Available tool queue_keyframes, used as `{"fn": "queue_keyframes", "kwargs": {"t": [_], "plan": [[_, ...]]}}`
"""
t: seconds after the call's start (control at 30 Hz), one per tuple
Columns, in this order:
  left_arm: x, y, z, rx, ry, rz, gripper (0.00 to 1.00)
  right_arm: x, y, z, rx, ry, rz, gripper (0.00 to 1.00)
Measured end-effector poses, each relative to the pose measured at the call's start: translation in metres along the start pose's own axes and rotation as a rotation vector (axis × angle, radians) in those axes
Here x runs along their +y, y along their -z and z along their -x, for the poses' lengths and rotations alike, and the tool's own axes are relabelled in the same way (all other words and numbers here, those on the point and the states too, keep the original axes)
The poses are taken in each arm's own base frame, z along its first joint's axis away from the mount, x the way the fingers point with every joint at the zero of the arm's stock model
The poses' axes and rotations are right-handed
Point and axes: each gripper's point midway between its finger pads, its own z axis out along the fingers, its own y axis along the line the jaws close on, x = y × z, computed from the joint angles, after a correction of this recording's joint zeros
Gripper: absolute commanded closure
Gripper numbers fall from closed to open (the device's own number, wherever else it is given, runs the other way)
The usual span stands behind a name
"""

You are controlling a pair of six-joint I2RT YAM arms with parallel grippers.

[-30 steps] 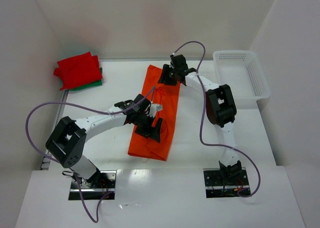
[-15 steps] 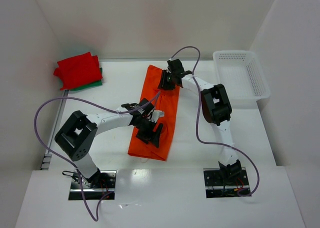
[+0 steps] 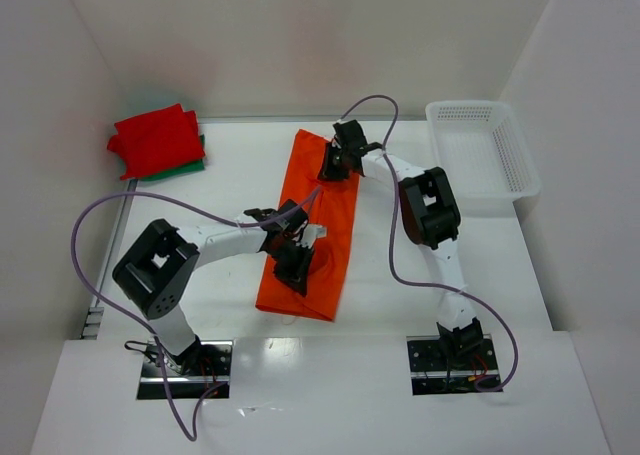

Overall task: Fold and stack the t-shirts
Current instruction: Rotate the tshirt 90 degrees

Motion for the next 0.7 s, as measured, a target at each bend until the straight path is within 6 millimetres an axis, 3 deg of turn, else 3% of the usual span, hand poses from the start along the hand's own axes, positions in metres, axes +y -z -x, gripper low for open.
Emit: {"fn": "queue_keyframes", "kwargs": {"t": [0.13,0.4,0.7], "plan": [[-0.005,0.006,-0.003,-0.014,0.056,-0.008,0.95,0.001,-0.003,0.001,0.003,-0.002,0.010,0.82],[-0.010,0.017,-0.032,-0.017,0.179,-0.031,0.96,0.004,-0.008,0.004,-0.002,0.000,0.023,0.82],[-0.017,0.015,-0.031,-0.019,0.203,-0.072,0.96,0.008,-0.015,0.011,-0.011,0.000,0.040,0.82]]}}
